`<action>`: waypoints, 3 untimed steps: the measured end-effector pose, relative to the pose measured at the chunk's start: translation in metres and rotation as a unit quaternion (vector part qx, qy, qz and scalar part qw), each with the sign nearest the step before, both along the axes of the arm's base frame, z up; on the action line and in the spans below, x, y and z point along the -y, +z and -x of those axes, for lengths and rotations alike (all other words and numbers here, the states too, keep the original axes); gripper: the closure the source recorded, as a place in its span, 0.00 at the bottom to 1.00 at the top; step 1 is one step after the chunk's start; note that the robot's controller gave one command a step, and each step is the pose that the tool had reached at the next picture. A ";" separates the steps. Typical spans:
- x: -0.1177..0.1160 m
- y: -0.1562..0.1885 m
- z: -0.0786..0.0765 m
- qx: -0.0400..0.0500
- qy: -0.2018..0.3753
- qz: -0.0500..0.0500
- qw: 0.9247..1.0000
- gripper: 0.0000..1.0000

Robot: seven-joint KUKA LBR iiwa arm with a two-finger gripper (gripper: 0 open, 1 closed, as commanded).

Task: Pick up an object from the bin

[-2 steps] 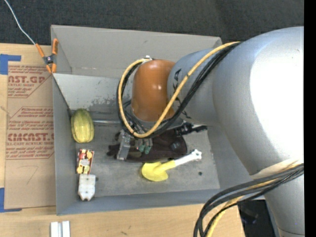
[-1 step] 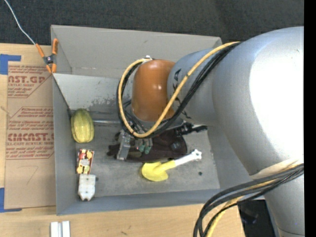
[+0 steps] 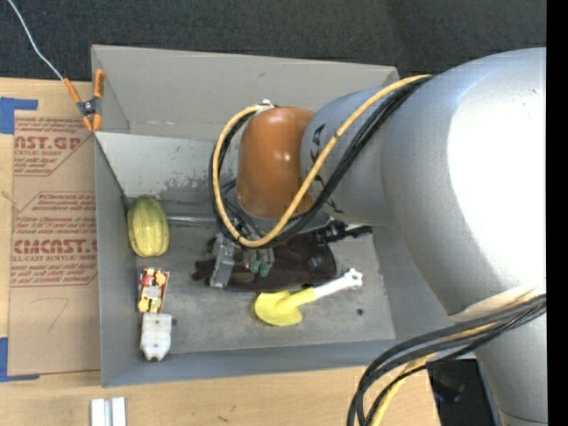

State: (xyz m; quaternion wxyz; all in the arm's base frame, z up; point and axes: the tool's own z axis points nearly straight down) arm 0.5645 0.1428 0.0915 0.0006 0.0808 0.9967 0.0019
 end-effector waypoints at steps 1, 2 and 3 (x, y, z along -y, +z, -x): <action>0.000 0.000 0.000 0.000 0.000 0.000 1.000 1.00; 0.000 0.000 0.000 0.000 0.000 0.000 1.000 1.00; 0.000 0.000 0.000 0.000 0.000 0.000 1.000 1.00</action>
Offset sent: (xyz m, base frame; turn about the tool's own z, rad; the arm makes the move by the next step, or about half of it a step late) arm 0.0000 0.0000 0.0000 0.0000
